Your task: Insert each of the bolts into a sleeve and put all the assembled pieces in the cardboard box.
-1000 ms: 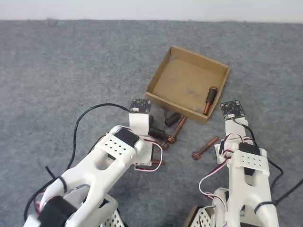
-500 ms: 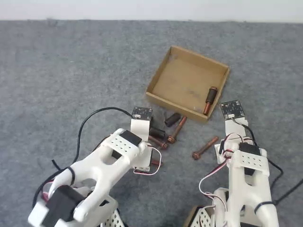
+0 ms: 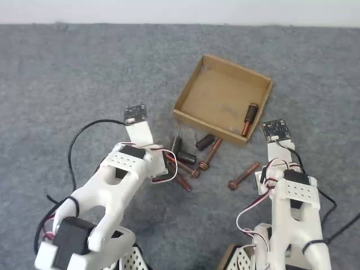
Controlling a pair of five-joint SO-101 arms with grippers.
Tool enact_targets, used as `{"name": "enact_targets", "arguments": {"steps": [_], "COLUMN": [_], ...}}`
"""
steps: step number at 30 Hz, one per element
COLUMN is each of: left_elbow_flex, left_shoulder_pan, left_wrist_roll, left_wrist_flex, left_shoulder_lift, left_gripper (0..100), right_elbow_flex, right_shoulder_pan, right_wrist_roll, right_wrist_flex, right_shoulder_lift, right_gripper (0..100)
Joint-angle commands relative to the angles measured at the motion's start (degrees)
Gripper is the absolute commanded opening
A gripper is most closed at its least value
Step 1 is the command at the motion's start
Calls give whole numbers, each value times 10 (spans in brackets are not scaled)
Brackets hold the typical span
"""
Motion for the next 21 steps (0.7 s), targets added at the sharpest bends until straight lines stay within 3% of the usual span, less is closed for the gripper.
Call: {"name": "enact_targets", "arguments": {"steps": [1,6,10,16,21], "left_elbow_flex": [-42,-43,-15,7,9], "left_shoulder_pan": [-5,50,76,80,76], "left_wrist_roll": [25,23,23,25,25], "left_wrist_flex": [2,76,83,83,81], "left_shoulder_lift": [-37,-118,-171,-179,-169], "left_gripper": [13,16,26,219,149], "right_elbow_flex": [-2,-2,-2,-2,-2], "right_shoulder_pan": [-9,-9,-9,-9,-9], "right_wrist_roll": [6,6,6,6,6], "right_wrist_flex": [-3,-3,-3,-3,-3], "right_shoulder_lift": [-20,-20,-20,-20,-20], "right_gripper": [6,6,6,6,6]}}
